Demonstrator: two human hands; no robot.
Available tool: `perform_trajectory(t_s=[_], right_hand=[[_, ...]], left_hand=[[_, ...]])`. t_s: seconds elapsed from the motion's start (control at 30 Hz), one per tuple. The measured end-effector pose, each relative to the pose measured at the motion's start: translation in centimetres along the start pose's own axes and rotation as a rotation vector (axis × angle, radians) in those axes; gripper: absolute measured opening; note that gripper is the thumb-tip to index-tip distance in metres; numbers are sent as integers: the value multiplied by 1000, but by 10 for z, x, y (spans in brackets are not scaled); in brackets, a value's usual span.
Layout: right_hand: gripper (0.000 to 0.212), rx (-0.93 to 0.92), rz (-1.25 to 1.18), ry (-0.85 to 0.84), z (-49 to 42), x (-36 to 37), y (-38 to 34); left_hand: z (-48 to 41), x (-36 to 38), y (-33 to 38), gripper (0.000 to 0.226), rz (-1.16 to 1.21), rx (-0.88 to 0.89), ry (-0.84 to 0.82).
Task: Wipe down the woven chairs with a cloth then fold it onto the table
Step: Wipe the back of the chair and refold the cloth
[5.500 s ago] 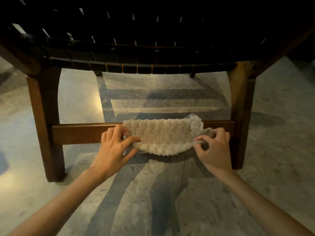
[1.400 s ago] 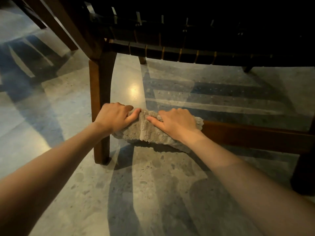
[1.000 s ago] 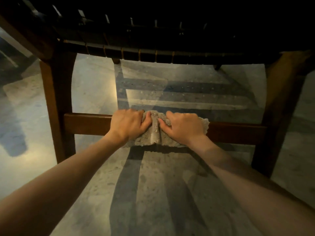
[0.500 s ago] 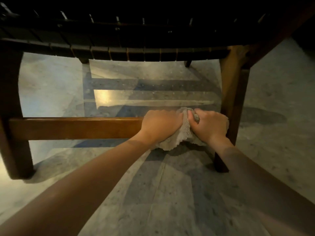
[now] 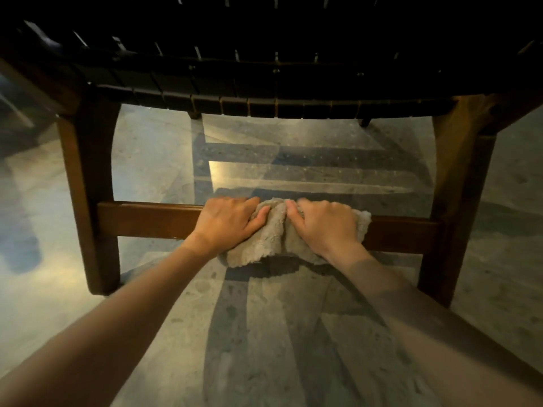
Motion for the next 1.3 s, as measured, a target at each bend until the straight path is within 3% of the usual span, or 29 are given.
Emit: perform_trajectory(t_s=[0.13, 0.3, 0.4, 0.57, 0.63, 0.77, 0.9, 1.0, 1.1, 1.2, 1.3], right_hand=[[52, -87, -10, -88, -19, 4, -43], [52, -161, 25, -206, -34, 3, -81], [45, -243, 23, -207, -31, -1, -92], [38, -244, -319, -338, -15, -13, -73], [33, -220, -415, -298, -8, -25, -62], [19, -116, -286, -37, 1, -49, -50], [18, 125, -633, 71, 3, -73, -49], [16, 285, -1216, 36, 9, -81, -60], [15, 257, -1656, -48, 16, -83, -77], [21, 186, -1854, -91, 21, -78, -90], [30, 282, -1745, -14, 19, -69, -97]], left_hand=[[29, -7, -41, 51, 4, -40, 15], [60, -17, -76, 64, -7, -148, -135], [75, -24, -85, 57, 58, -208, -235], [79, -44, -69, 32, 281, -209, -163], [78, -52, -62, 28, 308, -199, -132], [65, -69, -48, 20, 486, -230, -44], [54, -90, -32, 9, 797, -241, 77], [51, -99, -12, 6, 1003, -195, 101], [48, -98, 8, 10, 1239, -165, 130], [49, -92, 19, 27, 1271, -70, 70], [55, -89, 16, 35, 1323, -12, -50]])
Point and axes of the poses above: each hand's wrist, its own z-axis away from the middle knuckle, its own x-axis out of the palm, y = z × x, the point moved 1 cm from there along -z, towards the middle knuckle, and after that the axes turned 15 degrees about -y, right-handed, at the moved point
